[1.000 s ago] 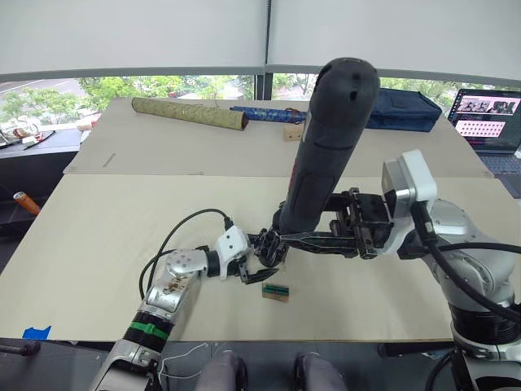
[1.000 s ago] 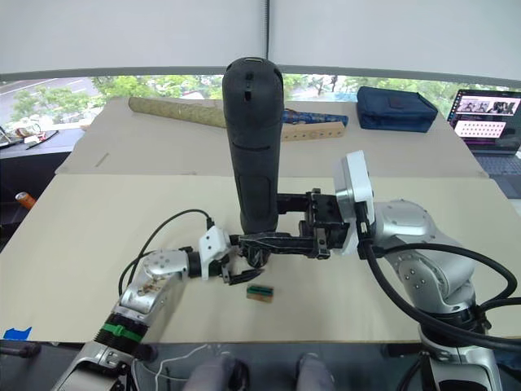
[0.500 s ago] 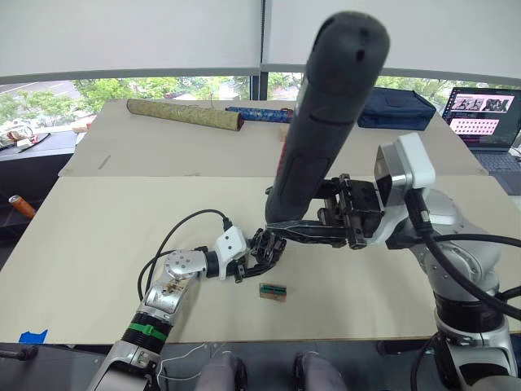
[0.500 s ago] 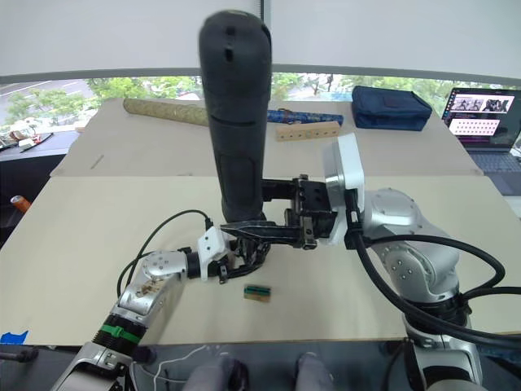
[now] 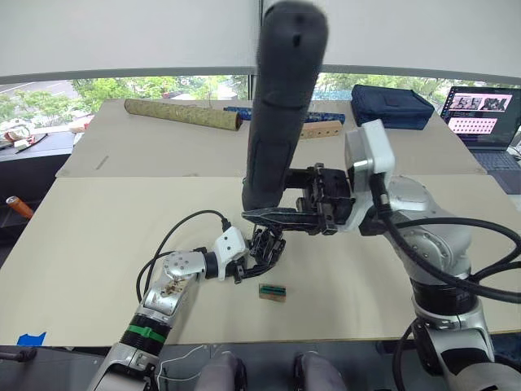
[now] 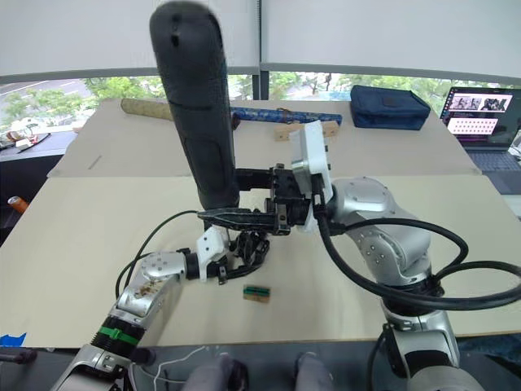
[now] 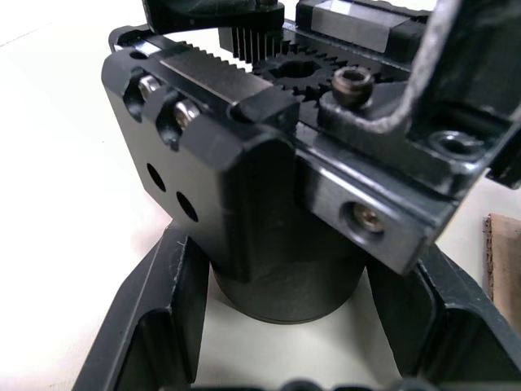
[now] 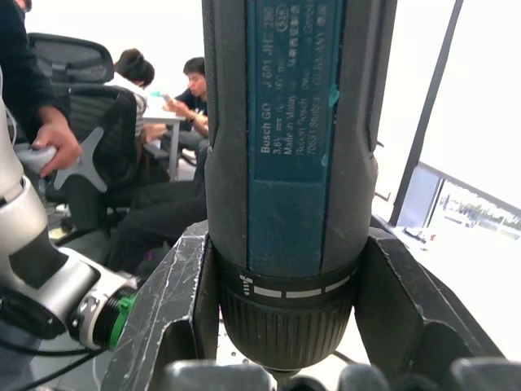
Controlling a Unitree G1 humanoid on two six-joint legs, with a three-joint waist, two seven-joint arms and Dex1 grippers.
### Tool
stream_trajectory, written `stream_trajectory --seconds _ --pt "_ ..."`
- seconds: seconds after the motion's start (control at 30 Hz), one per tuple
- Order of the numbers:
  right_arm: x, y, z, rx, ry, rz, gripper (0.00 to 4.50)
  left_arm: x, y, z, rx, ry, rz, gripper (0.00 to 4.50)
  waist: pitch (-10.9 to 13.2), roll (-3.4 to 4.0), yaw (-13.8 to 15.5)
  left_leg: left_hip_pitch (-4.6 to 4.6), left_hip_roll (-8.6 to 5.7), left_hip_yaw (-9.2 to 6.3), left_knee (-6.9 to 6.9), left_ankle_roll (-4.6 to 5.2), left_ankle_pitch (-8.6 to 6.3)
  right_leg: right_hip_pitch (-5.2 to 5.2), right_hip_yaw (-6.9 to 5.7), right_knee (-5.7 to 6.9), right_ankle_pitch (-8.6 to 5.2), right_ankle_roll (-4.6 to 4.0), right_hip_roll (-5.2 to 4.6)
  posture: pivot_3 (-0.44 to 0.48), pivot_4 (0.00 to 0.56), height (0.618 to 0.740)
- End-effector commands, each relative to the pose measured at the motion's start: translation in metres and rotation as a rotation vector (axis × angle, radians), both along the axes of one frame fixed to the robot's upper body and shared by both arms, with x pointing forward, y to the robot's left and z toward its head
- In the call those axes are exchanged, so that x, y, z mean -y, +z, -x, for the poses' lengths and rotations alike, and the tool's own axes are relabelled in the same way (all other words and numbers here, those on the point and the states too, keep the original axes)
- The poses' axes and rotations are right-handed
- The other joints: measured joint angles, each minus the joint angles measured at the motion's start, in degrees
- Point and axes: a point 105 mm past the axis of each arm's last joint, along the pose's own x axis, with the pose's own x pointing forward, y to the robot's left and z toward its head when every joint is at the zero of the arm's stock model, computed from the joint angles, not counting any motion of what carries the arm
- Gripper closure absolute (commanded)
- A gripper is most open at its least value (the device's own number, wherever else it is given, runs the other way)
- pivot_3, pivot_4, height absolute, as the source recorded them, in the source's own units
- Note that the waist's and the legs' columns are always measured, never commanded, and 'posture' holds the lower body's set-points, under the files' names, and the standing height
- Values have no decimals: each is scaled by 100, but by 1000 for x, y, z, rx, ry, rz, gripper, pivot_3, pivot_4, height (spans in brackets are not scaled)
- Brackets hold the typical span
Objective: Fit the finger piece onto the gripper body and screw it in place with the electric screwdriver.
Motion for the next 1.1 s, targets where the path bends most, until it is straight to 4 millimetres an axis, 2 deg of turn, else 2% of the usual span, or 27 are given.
stream_trajectory --seconds 0.03,1.1 --pt "0 11 5 68 0 -38 2605 0 -21 12 -91 -20 -27 2208 0 0 -3 0 0 1 0 0 0 0 0 0 0 0 0 0 150 740" --pt "-7 -15 -5 59 -11 -6 2605 -6 -25 8 -117 -12 -46 2208 0 0 -17 3 1 5 -8 -6 4 0 -1 -1 0 1 3 0 150 740"
